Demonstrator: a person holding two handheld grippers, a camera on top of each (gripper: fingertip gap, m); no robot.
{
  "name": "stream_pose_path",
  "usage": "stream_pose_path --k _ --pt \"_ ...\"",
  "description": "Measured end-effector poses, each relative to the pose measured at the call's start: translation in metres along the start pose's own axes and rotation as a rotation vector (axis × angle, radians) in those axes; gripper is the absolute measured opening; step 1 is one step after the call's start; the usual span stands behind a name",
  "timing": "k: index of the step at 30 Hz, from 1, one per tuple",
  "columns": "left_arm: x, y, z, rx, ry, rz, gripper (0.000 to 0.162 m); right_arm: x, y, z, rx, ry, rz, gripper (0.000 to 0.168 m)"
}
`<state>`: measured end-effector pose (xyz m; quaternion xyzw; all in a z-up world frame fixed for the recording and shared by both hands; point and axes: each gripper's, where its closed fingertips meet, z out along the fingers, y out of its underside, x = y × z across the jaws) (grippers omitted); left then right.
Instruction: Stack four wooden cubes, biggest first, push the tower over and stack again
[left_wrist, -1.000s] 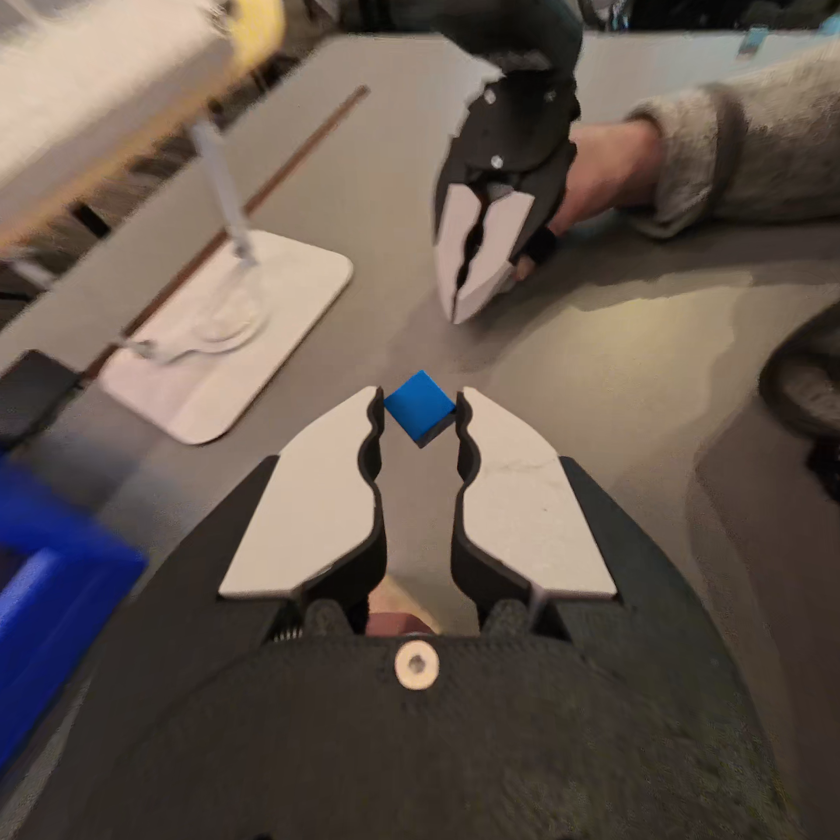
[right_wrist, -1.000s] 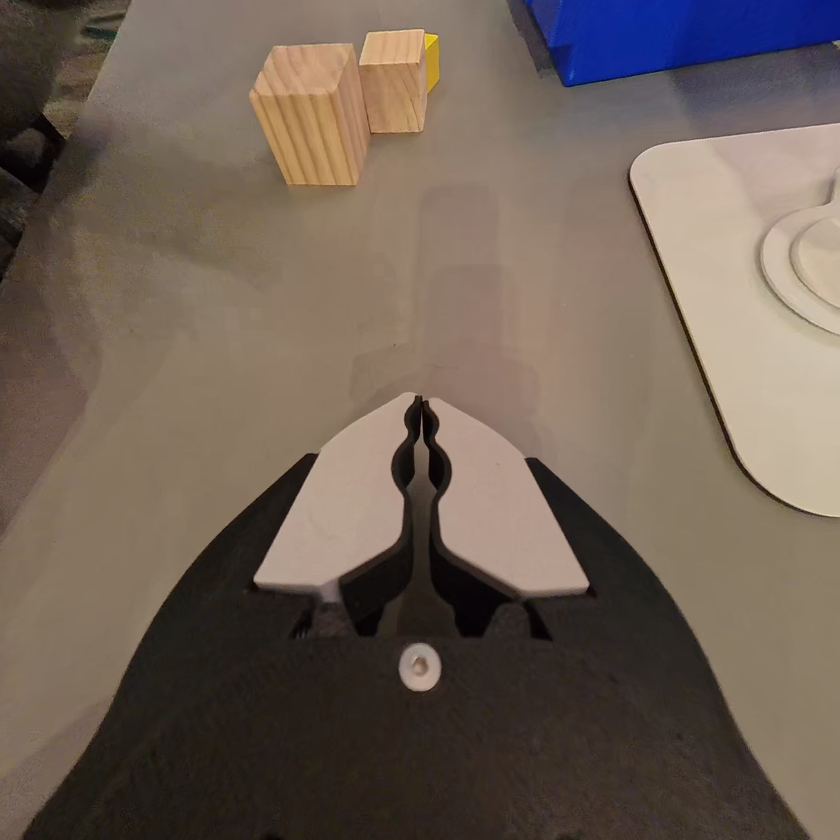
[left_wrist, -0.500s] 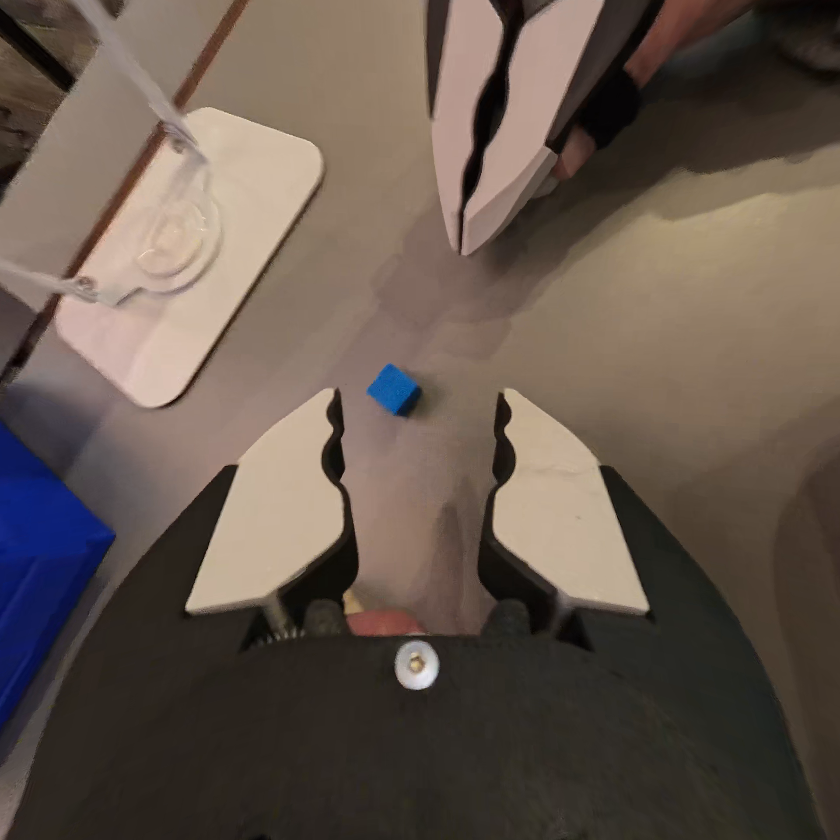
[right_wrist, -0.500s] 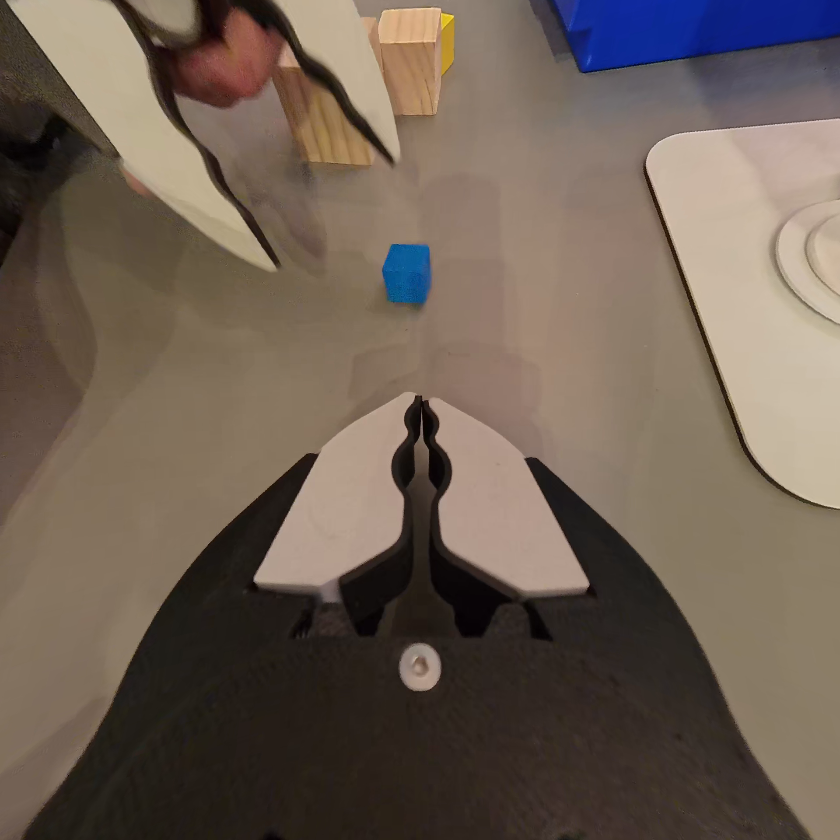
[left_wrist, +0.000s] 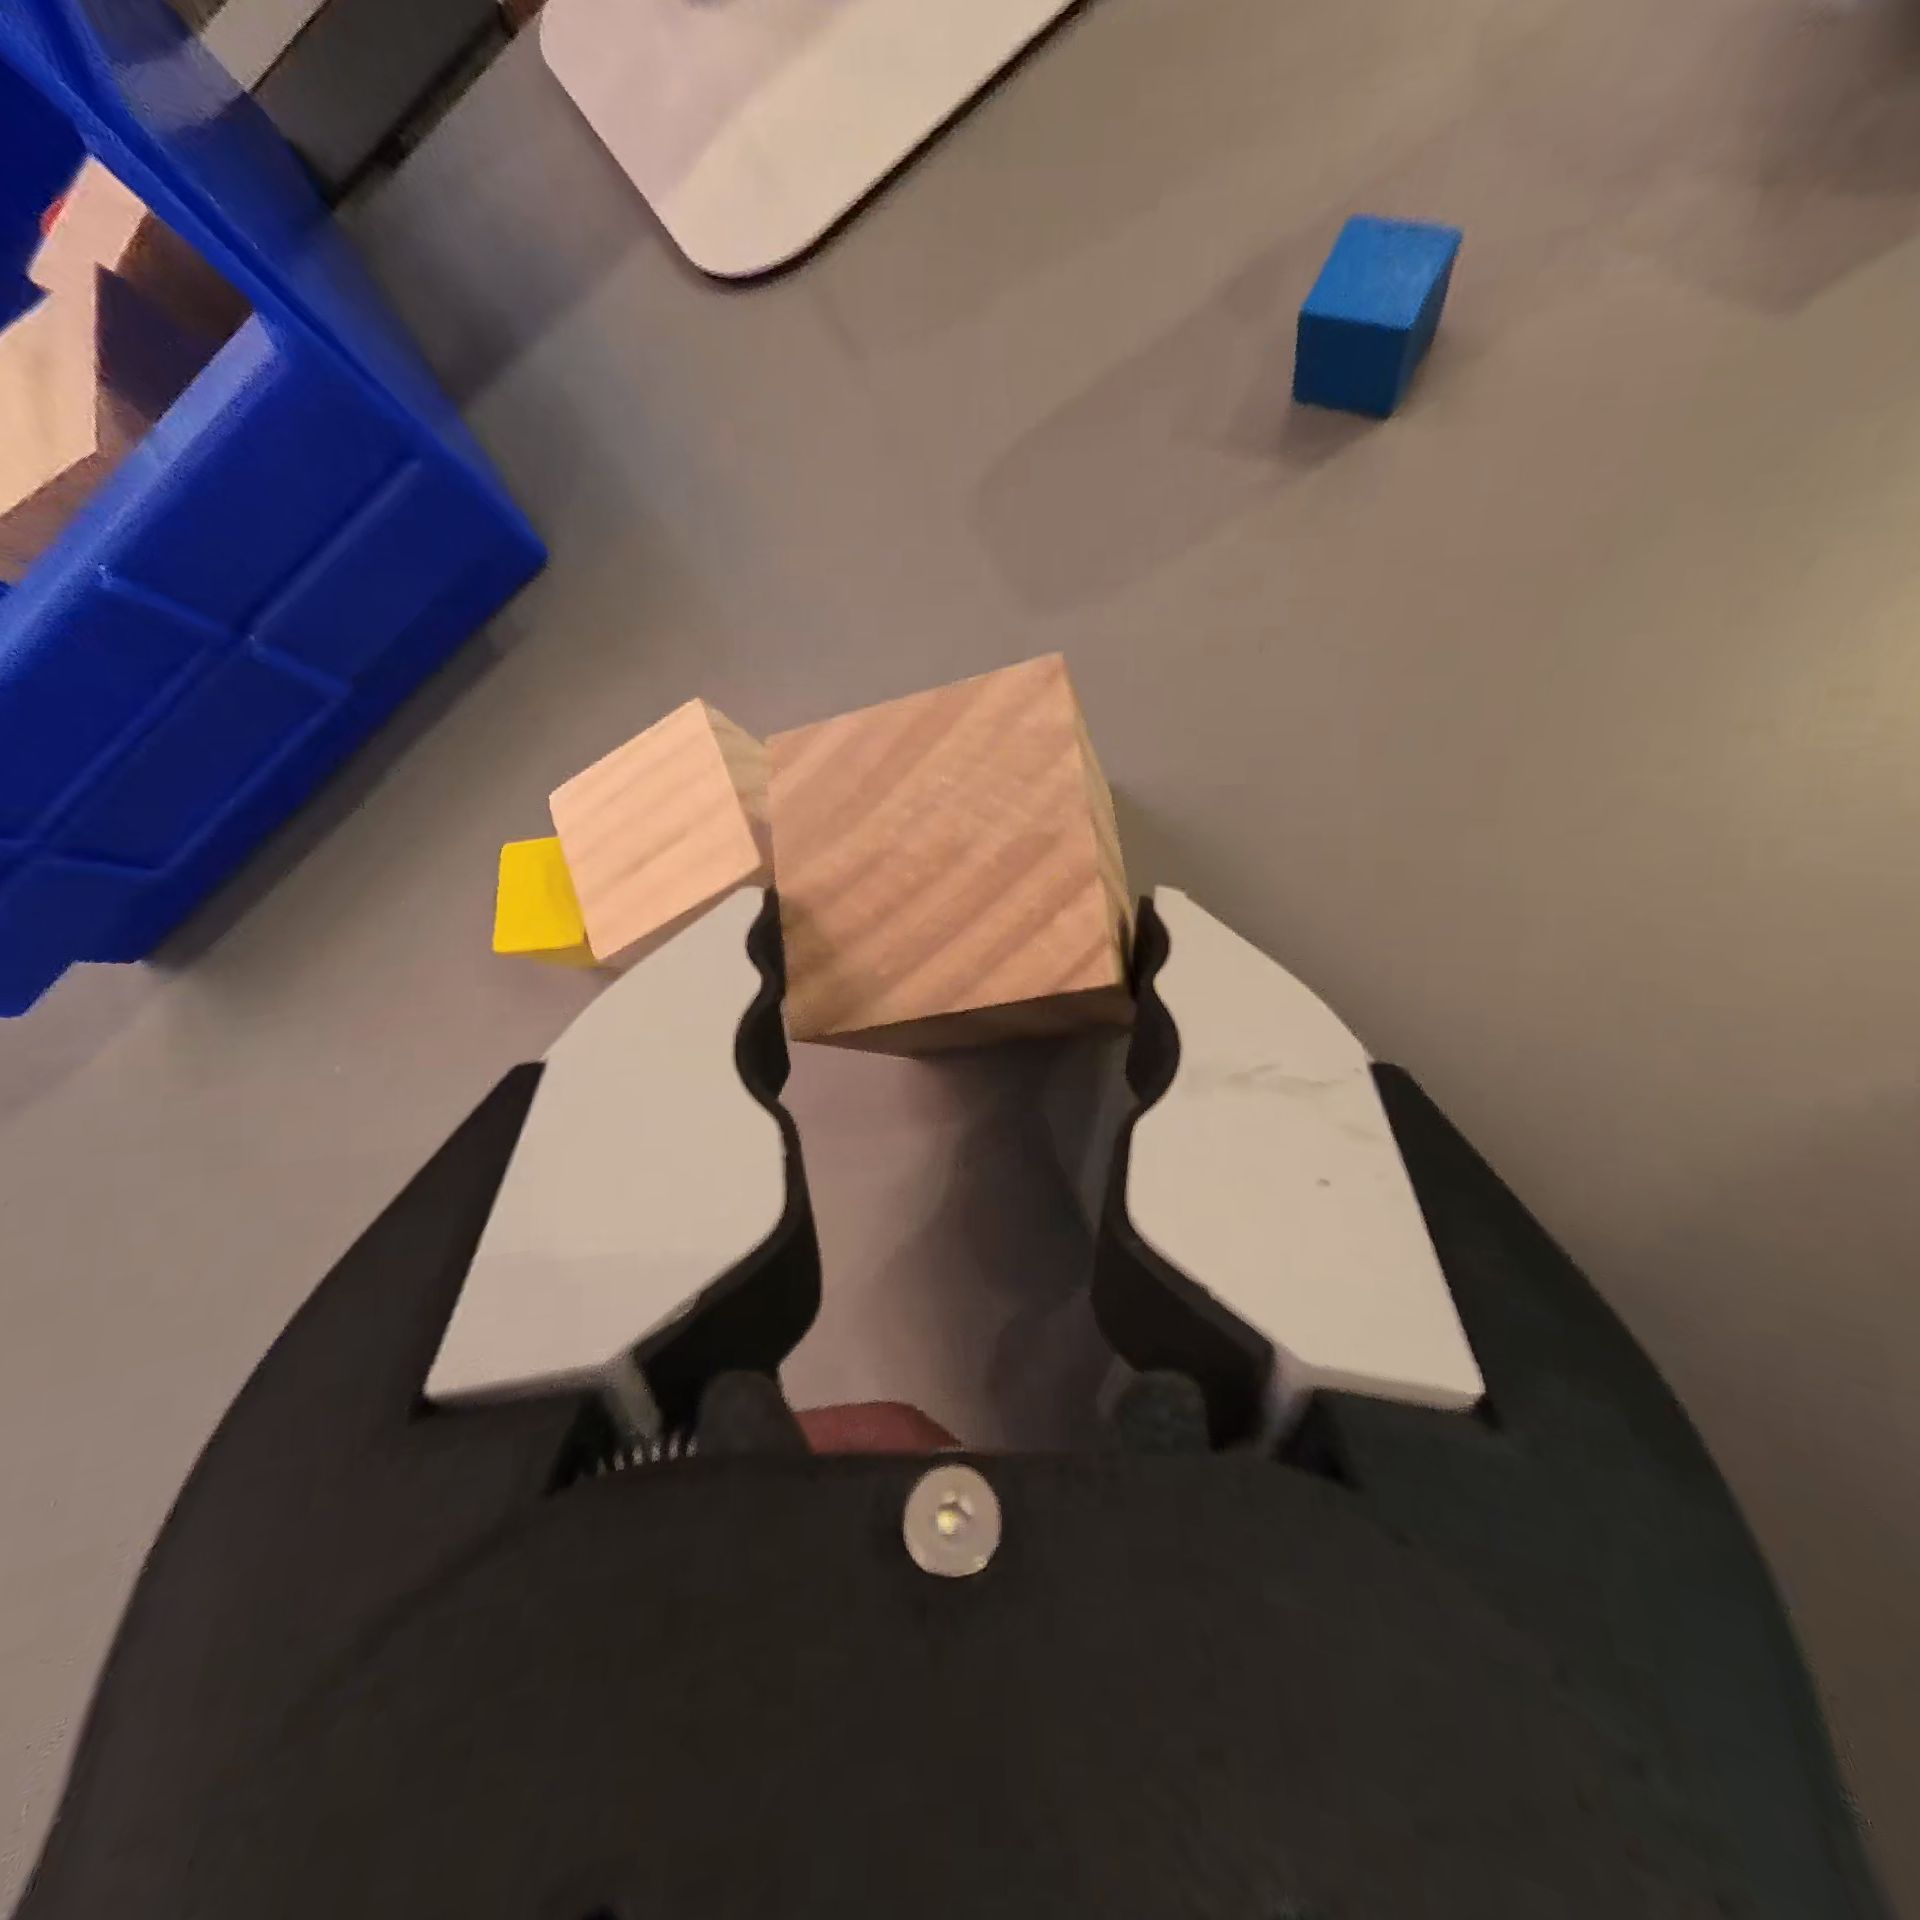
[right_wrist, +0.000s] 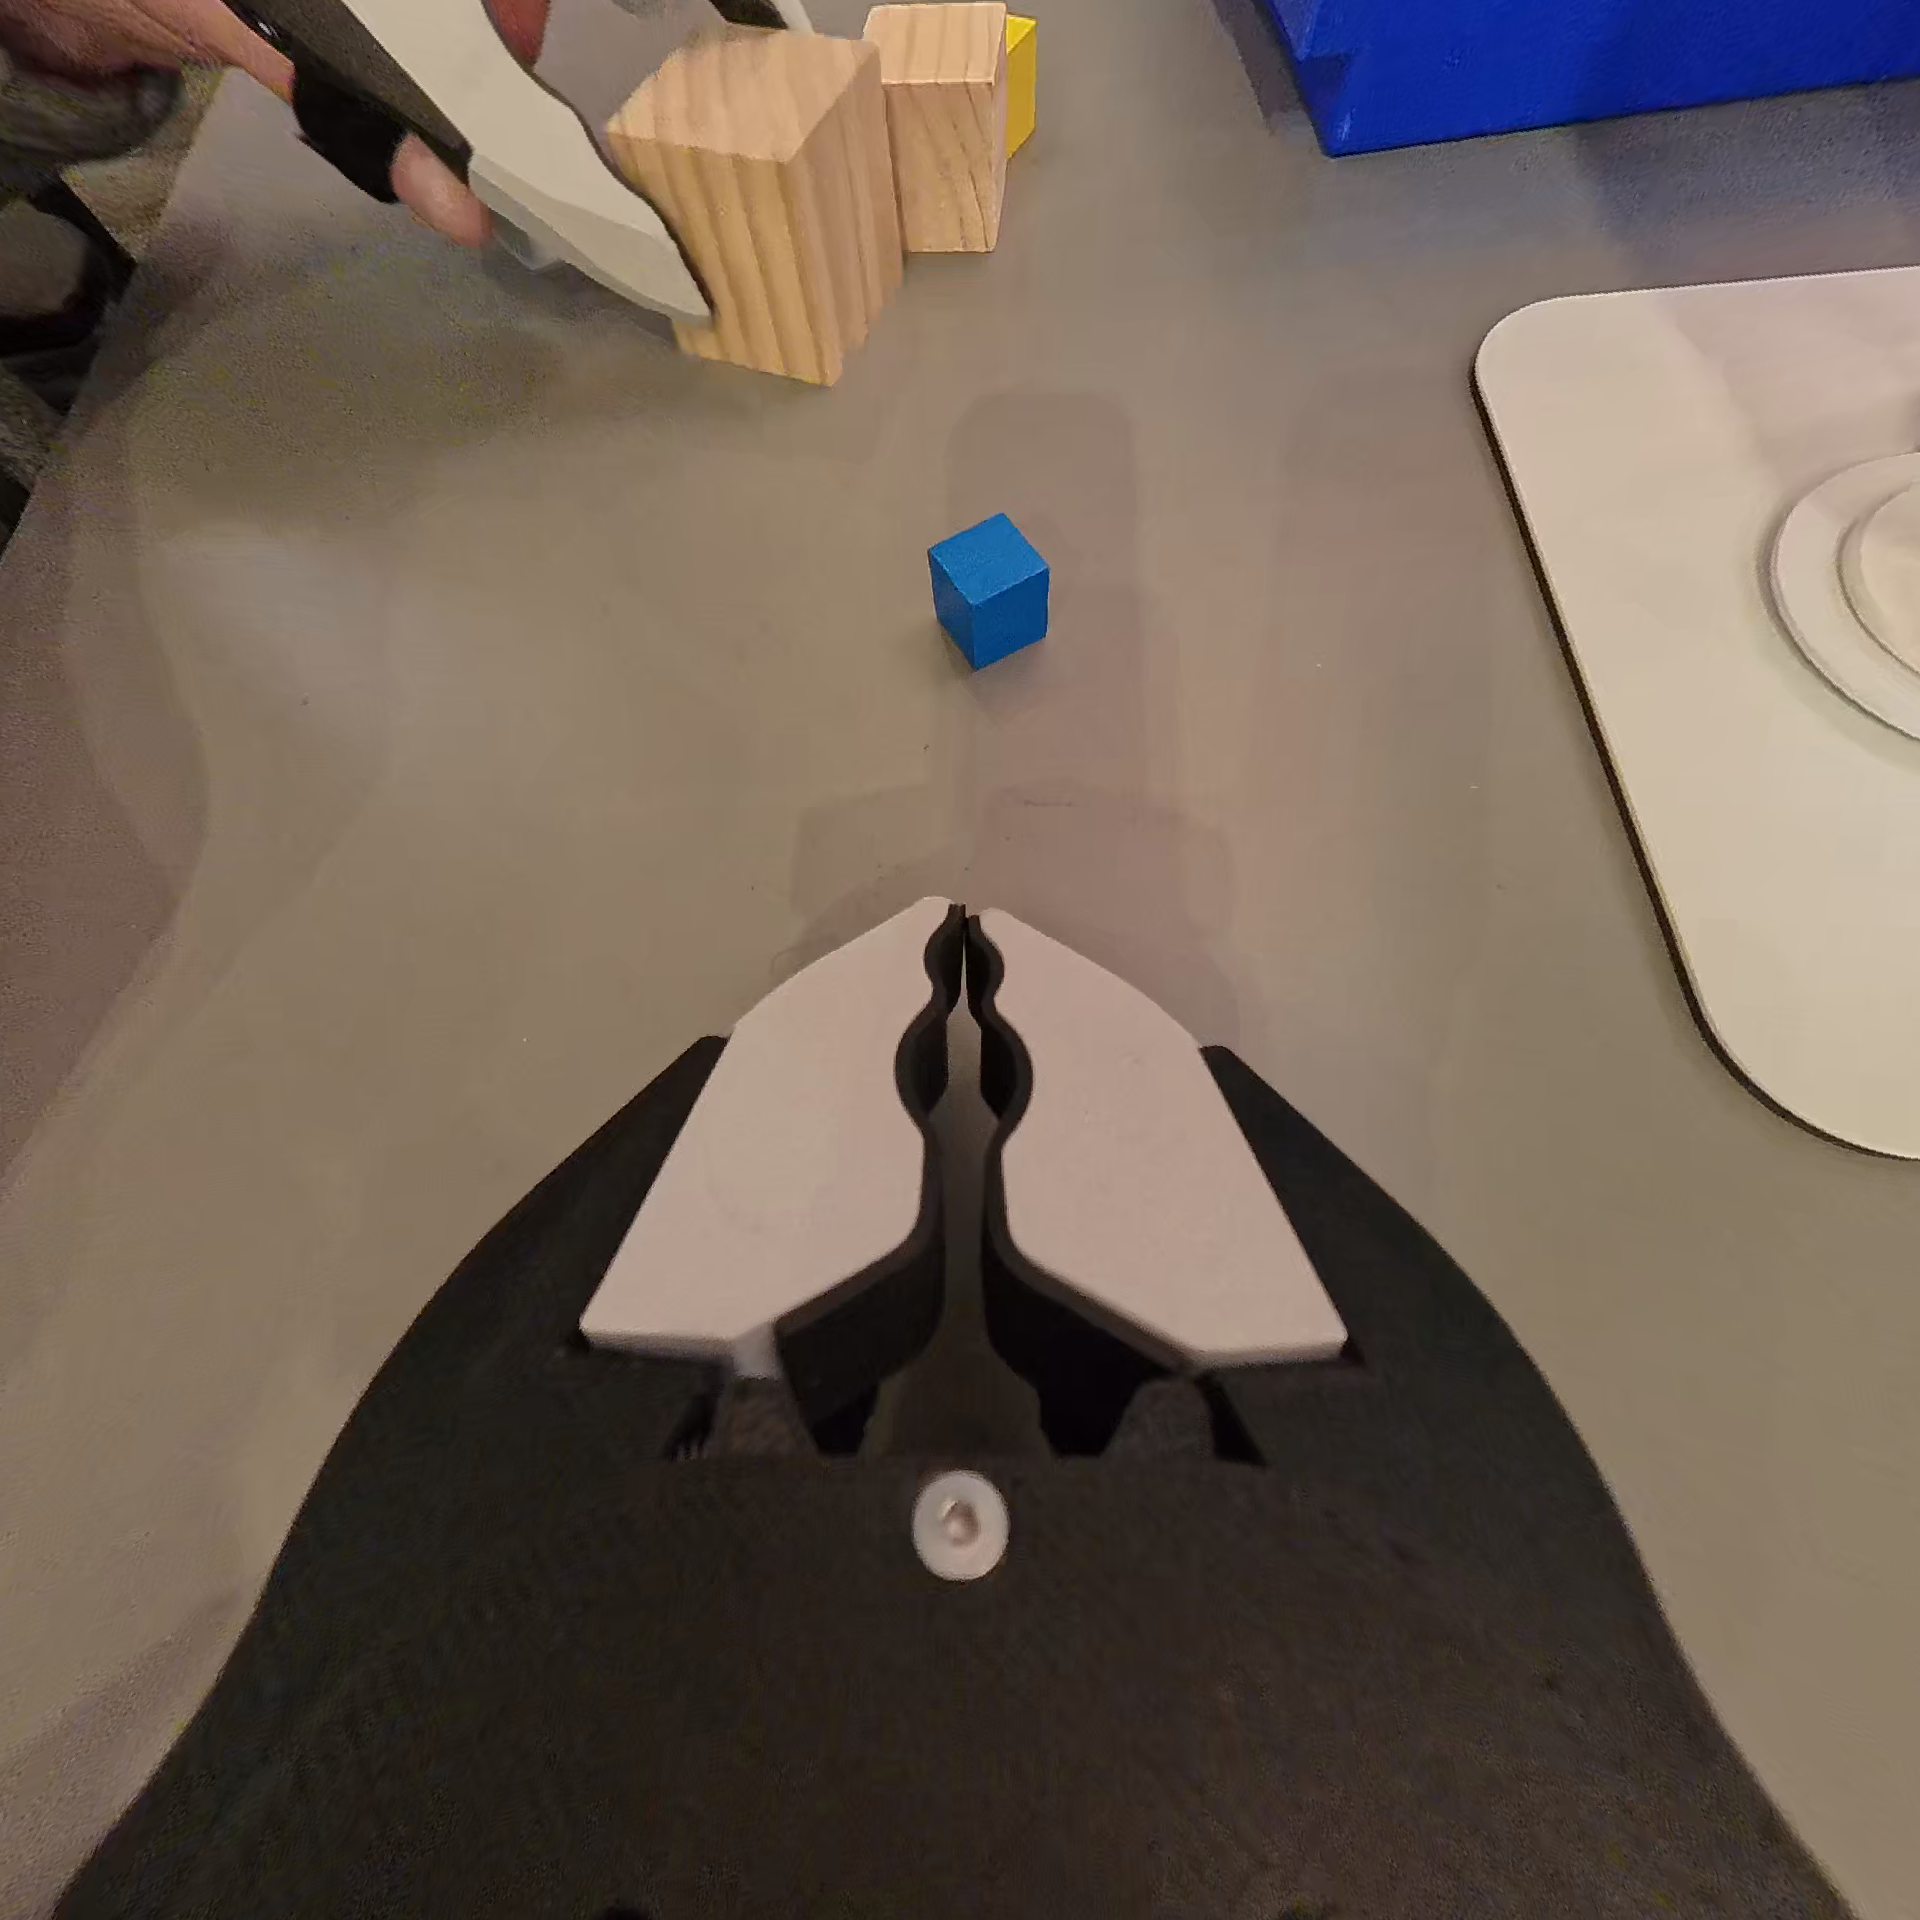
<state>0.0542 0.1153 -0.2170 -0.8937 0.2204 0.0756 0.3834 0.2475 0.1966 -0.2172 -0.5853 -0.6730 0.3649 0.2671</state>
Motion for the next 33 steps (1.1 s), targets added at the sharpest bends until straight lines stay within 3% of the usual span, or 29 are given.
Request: stream_pose_path --k 2,5,10,13,18,20,22,25,30,33 --pt "0.003 -0.007 0.002 0.032 0.043 -0.029 0.062 0.000 -0.001 -0.001 0.007 -0.002 0.003 0.000" --pt "0.027 -0.029 0.001 0.105 0.120 0.068 0.062 0.000 -0.001 -0.003 0.021 -0.009 0.012 0.000" --pt "0.092 -0.092 0.002 0.261 0.380 0.143 0.062 0.003 -0.002 -0.016 0.067 -0.025 0.020 0.006" --pt "0.129 -0.123 0.016 0.309 0.456 0.293 0.062 0.005 -0.004 -0.027 0.105 -0.036 0.019 0.011" --pt "0.157 -0.141 0.058 0.308 0.500 0.407 0.062 0.004 -0.002 -0.042 0.141 -0.080 0.007 0.022" --pt "0.161 -0.140 0.055 0.299 0.571 0.416 0.065 0.003 0.001 -0.046 0.146 -0.099 0.004 0.038" --pt "0.146 -0.136 0.044 0.285 0.540 0.424 0.086 0.001 0.005 -0.046 0.139 -0.123 0.012 0.050" --pt "0.095 -0.115 0.013 0.288 0.425 0.393 0.085 -0.008 0.007 -0.043 0.121 -0.164 -0.021 0.058" --pt "-0.023 -0.045 -0.002 0.127 0.182 0.467 0.079 -0.017 0.003 -0.033 0.102 -0.196 -0.043 0.068" --pt "-0.049 -0.019 0.007 0.069 0.226 0.519 0.076 -0.018 0.003 -0.024 0.067 -0.209 -0.044 0.070"
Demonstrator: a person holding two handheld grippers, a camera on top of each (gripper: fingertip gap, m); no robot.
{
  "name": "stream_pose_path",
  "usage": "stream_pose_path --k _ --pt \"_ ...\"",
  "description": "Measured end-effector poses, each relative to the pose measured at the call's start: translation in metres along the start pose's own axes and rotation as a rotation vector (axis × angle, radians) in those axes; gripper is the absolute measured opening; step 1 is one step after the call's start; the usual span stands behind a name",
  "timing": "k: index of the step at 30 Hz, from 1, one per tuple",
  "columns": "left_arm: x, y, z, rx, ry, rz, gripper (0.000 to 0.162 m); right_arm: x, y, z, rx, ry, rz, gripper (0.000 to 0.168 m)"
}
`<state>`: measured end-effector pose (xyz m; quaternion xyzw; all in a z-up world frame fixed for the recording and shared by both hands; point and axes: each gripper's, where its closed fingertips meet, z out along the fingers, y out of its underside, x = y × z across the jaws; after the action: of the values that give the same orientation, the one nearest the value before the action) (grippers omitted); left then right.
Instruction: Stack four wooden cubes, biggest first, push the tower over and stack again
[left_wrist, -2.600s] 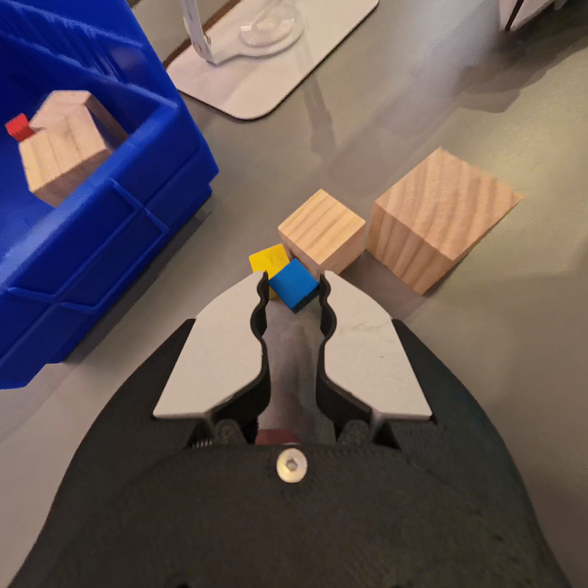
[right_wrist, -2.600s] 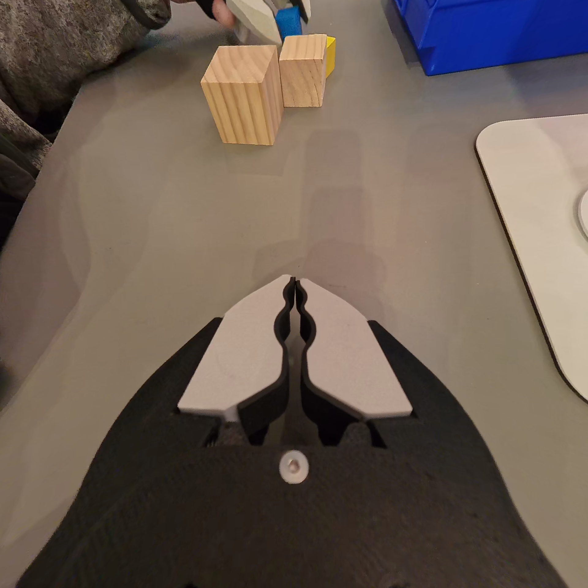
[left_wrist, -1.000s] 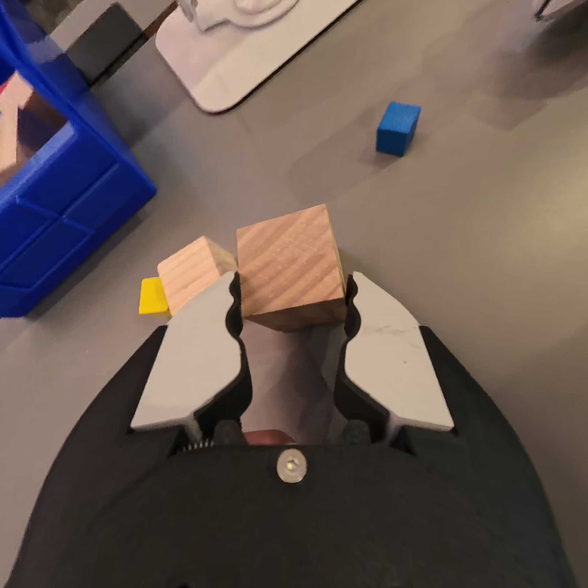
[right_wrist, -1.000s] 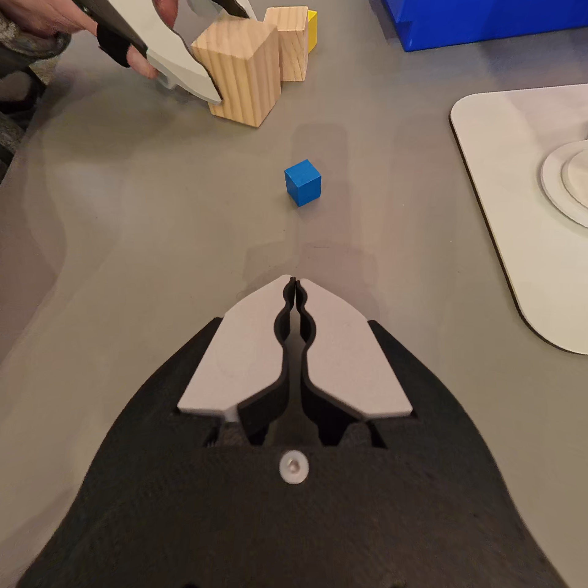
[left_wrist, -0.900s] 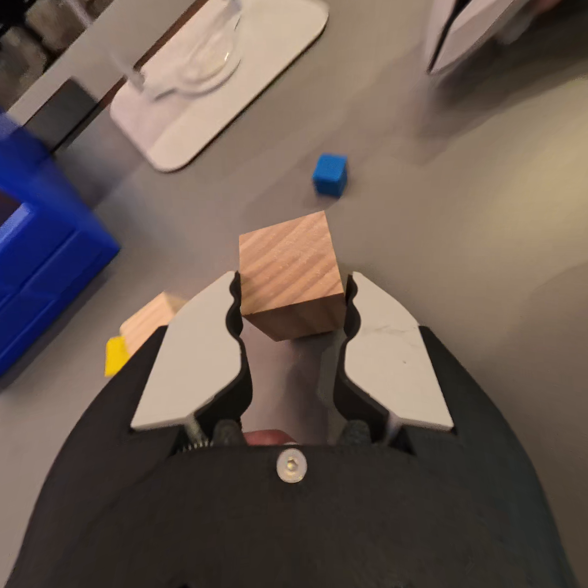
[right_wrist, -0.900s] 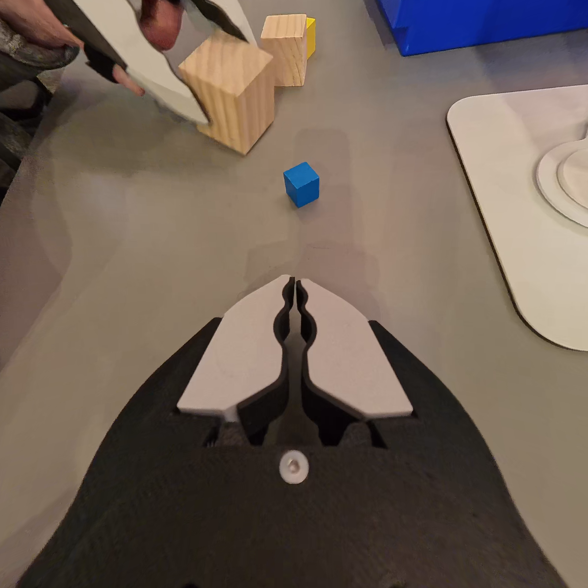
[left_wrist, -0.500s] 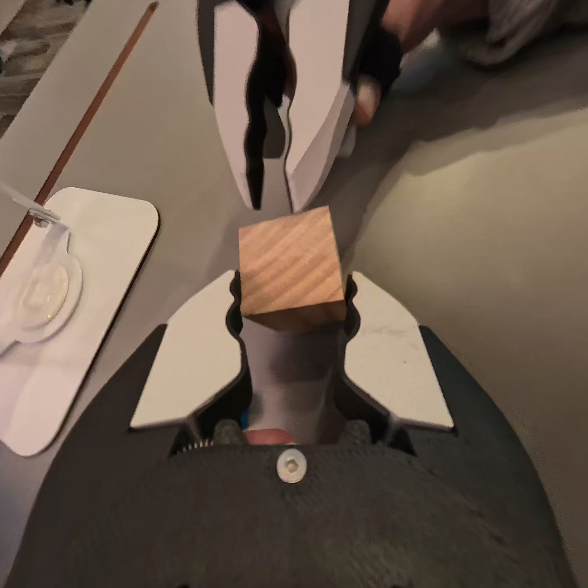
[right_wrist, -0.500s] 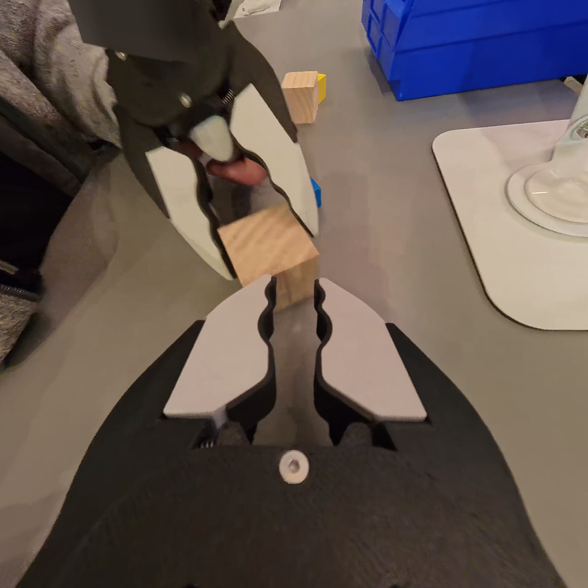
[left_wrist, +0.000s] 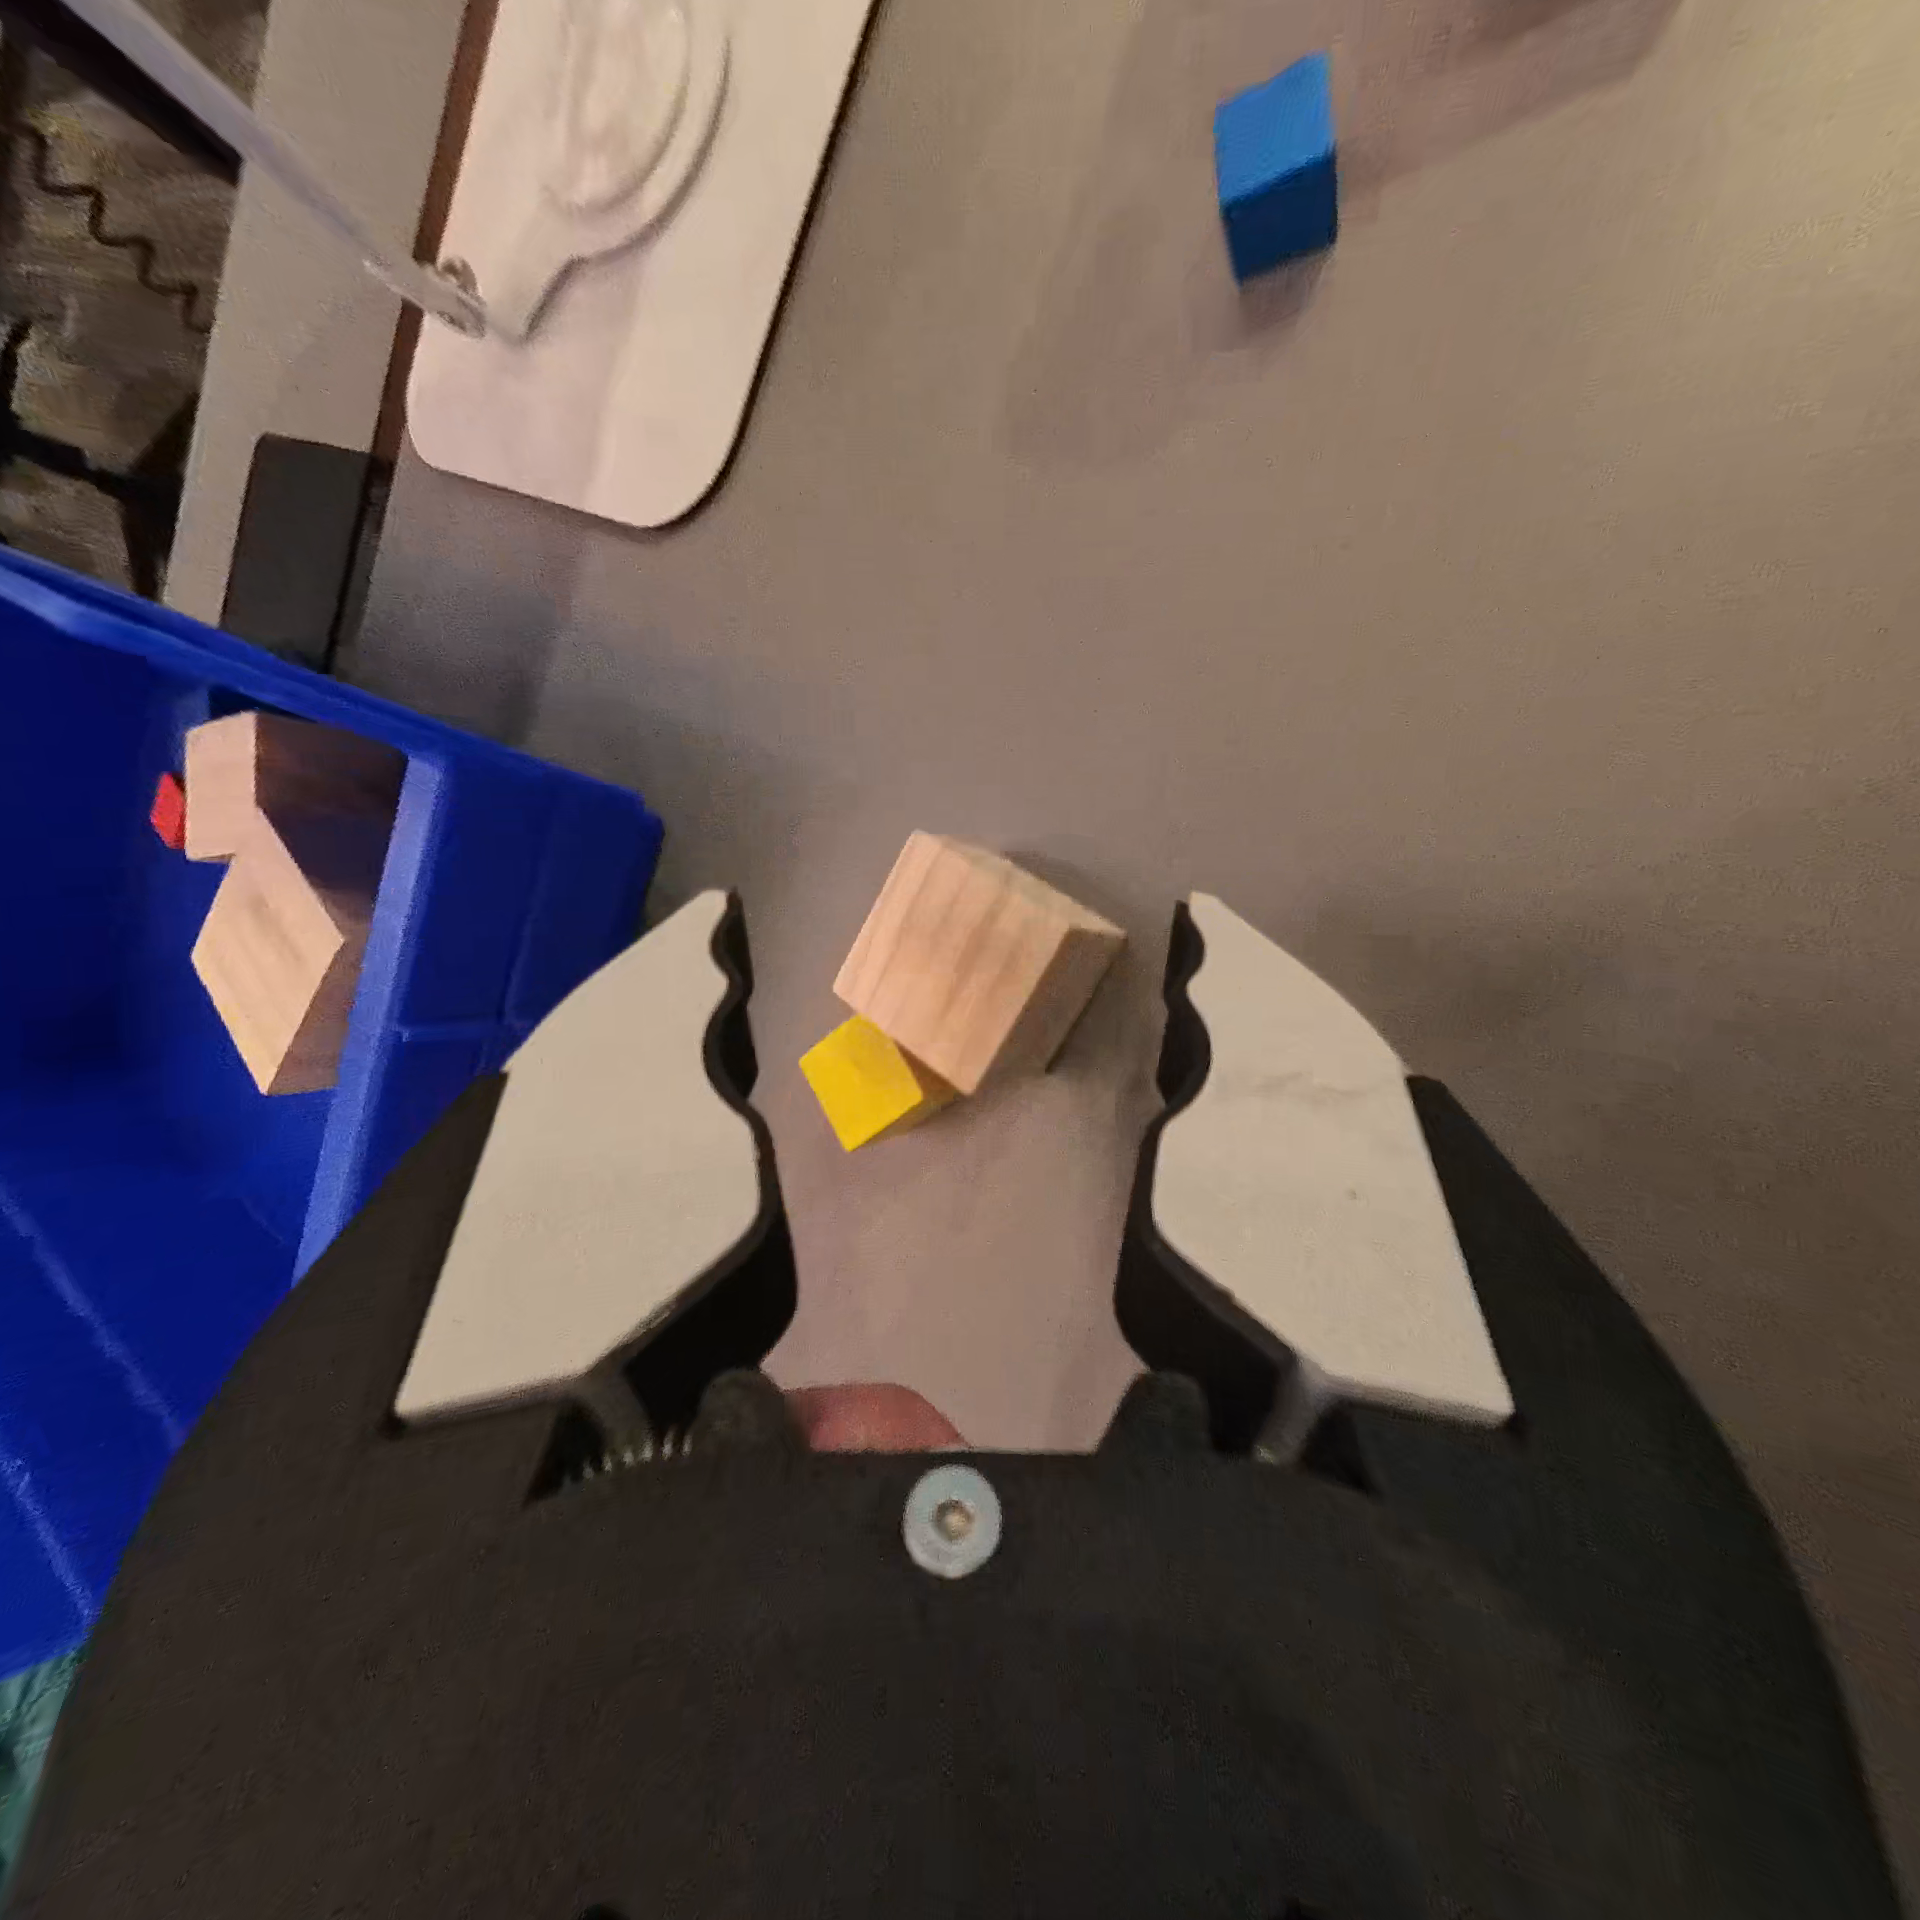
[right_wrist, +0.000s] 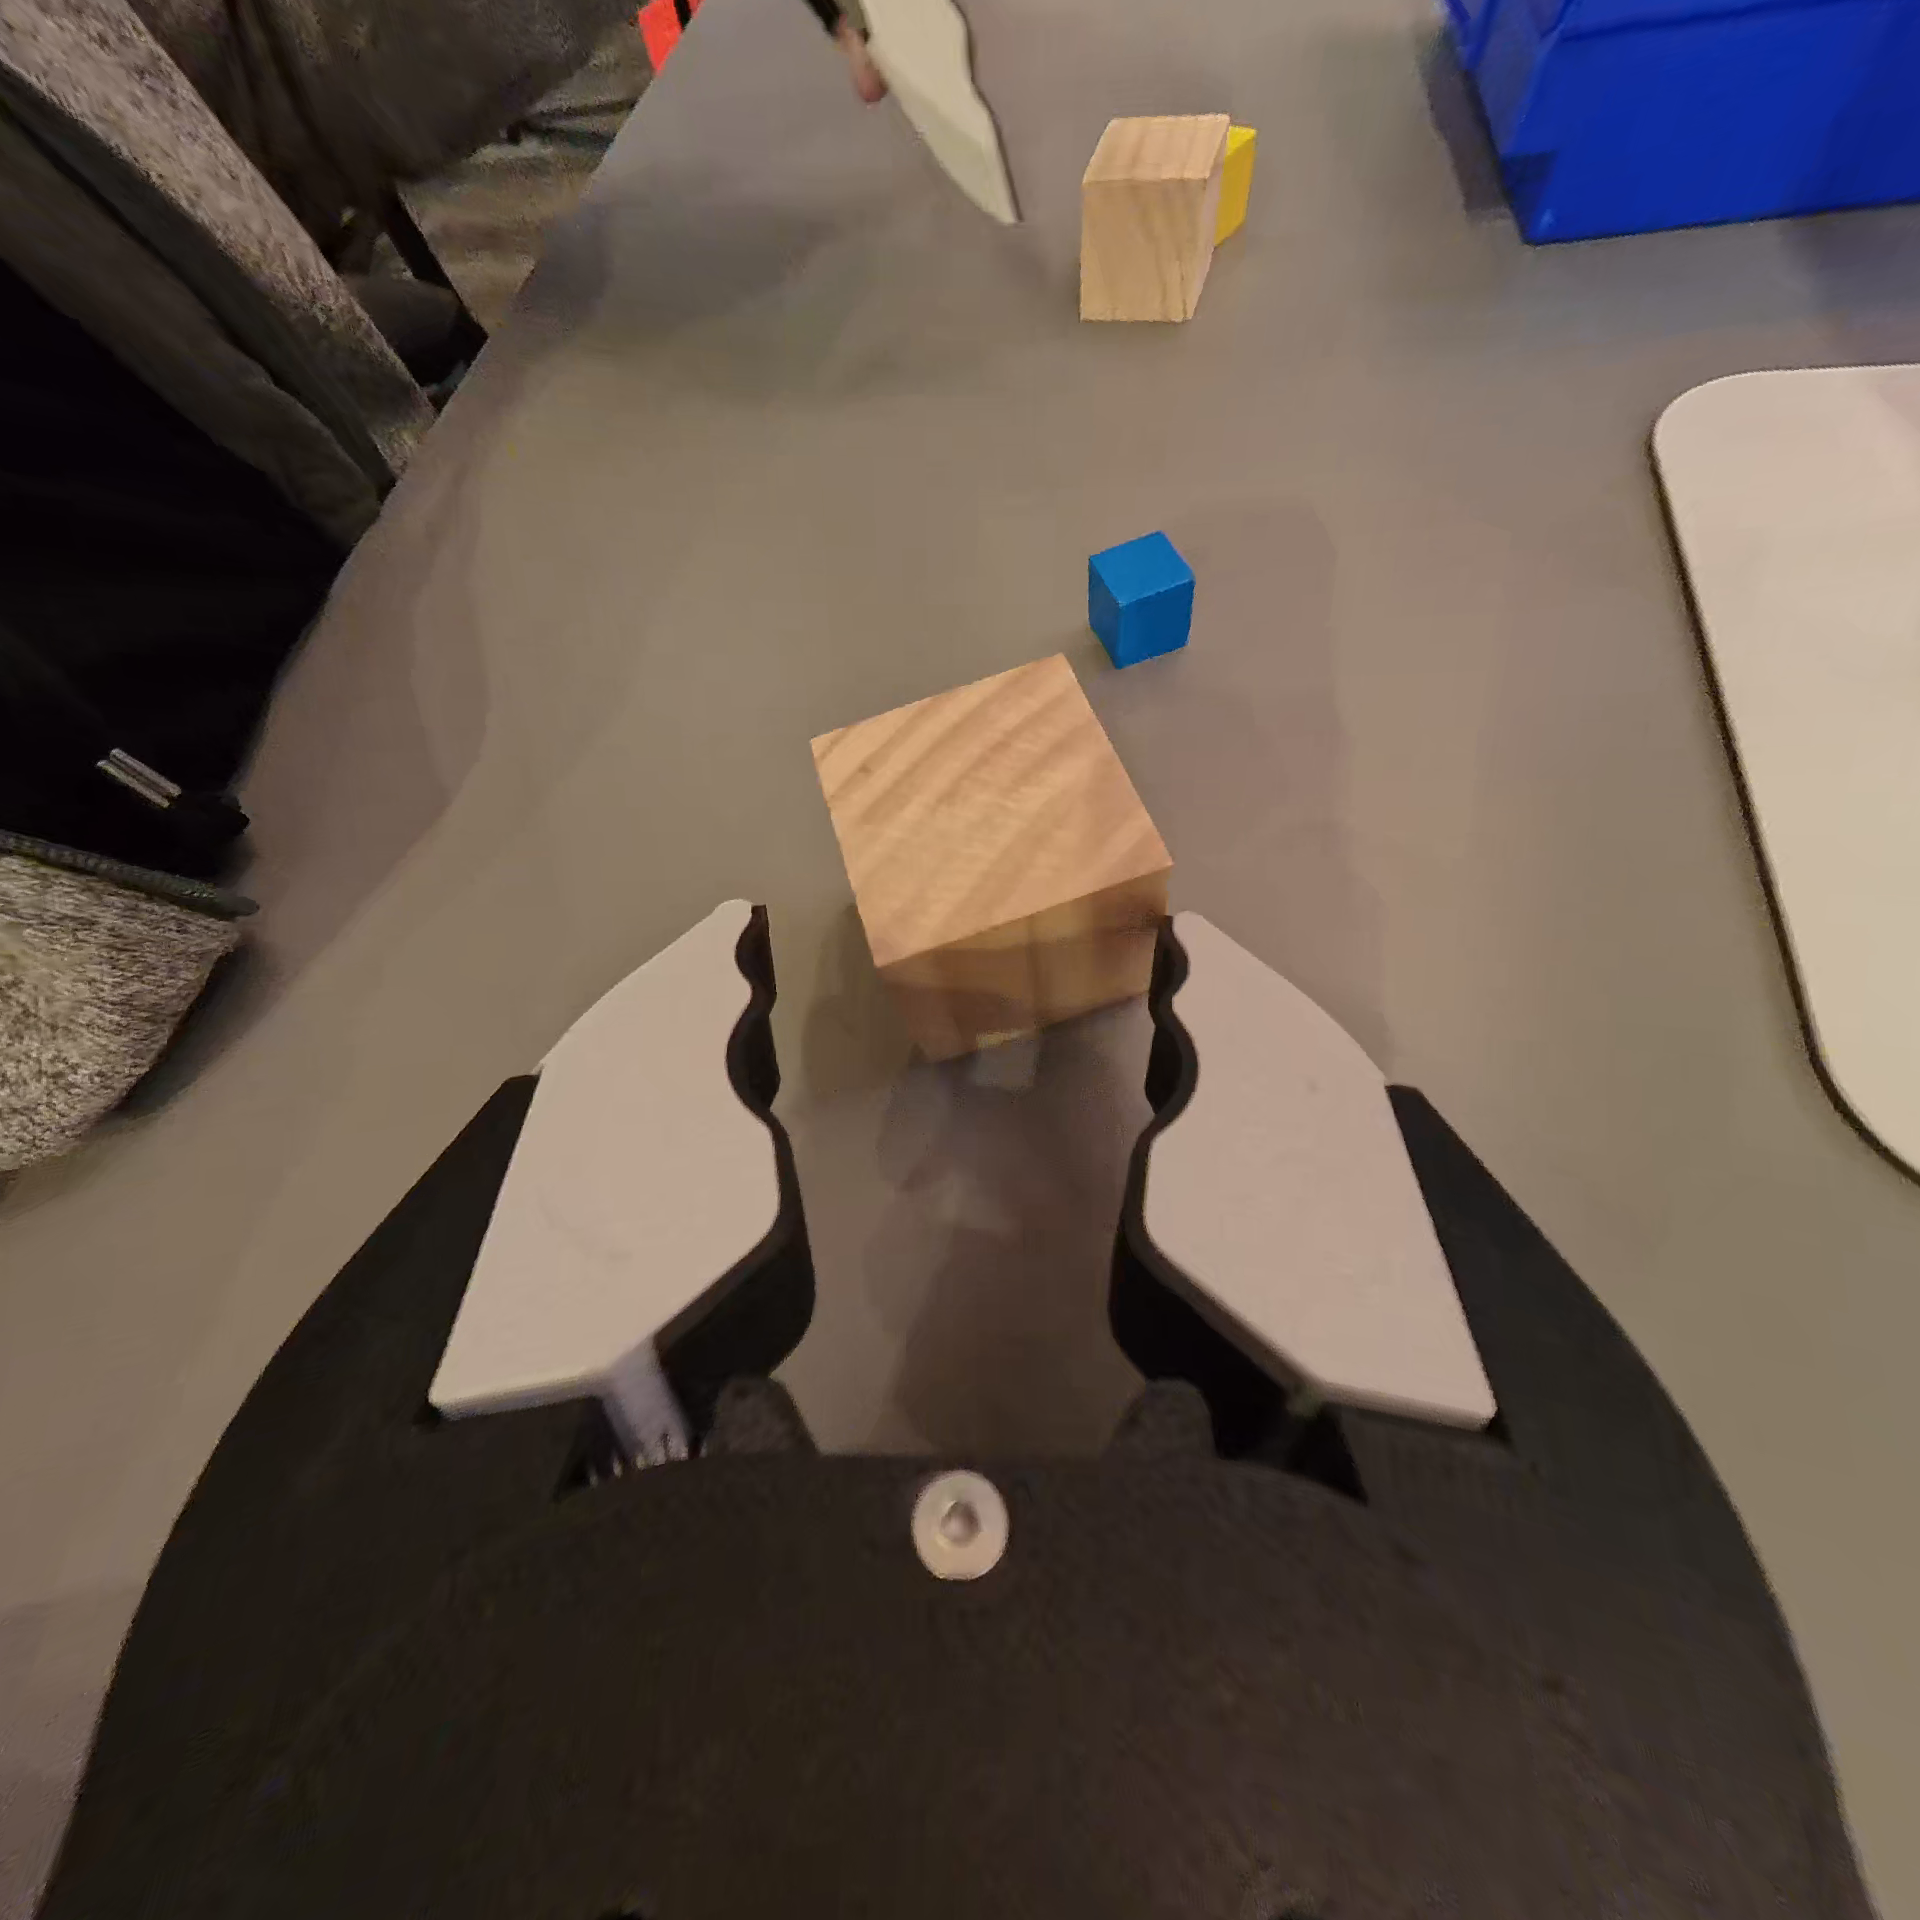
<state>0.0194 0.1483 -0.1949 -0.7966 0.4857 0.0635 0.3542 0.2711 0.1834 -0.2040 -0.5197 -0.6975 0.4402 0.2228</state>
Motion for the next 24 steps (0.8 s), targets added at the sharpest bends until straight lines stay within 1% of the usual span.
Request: stream_pose_path --k 3,5,6,8,11,13,16,17,19,22,24 --pt "0.013 0.019 0.019 -0.025 0.154 0.006 0.073 0.002 -0.003 0.006 -0.008 -0.013 0.002 0.069" --pt "0.005 0.019 0.028 0.009 0.112 0.024 0.066 0.003 -0.004 0.009 -0.012 -0.017 -0.004 0.061" --pt "0.004 0.018 0.028 0.012 0.135 0.011 0.062 0.003 -0.005 0.010 -0.014 -0.022 -0.005 0.058" --pt "0.004 0.015 0.028 0.014 0.150 0.006 0.062 0.003 -0.005 0.011 -0.014 -0.021 -0.007 0.053" --pt "0.009 0.001 0.028 0.039 0.145 -0.016 0.061 0.003 -0.007 0.010 -0.004 -0.013 -0.017 0.034" --pt "0.009 -0.025 0.024 0.088 0.126 -0.030 0.061 0.005 -0.007 0.010 -0.001 -0.001 -0.008 0.028" --pt "0.012 -0.088 0.012 0.225 0.139 -0.054 0.061 0.006 -0.007 0.009 0.000 0.006 -0.012 0.026" --pt "0.017 -0.111 0.011 0.271 0.164 -0.053 0.061 0.005 -0.006 0.010 -0.005 0.003 -0.013 0.028" --pt "0.029 -0.149 0.012 0.324 0.199 -0.002 0.061 0.004 -0.004 0.011 -0.017 0.008 -0.010 0.038" --pt "0.051 -0.186 0.019 0.349 0.279 0.088 0.061 0.002 -0.004 0.010 -0.017 0.003 -0.019 0.040" --pt "0.060 -0.202 0.028 0.345 0.311 0.127 0.061 0.000 -0.004 0.009 -0.013 -0.003 -0.023 0.040"
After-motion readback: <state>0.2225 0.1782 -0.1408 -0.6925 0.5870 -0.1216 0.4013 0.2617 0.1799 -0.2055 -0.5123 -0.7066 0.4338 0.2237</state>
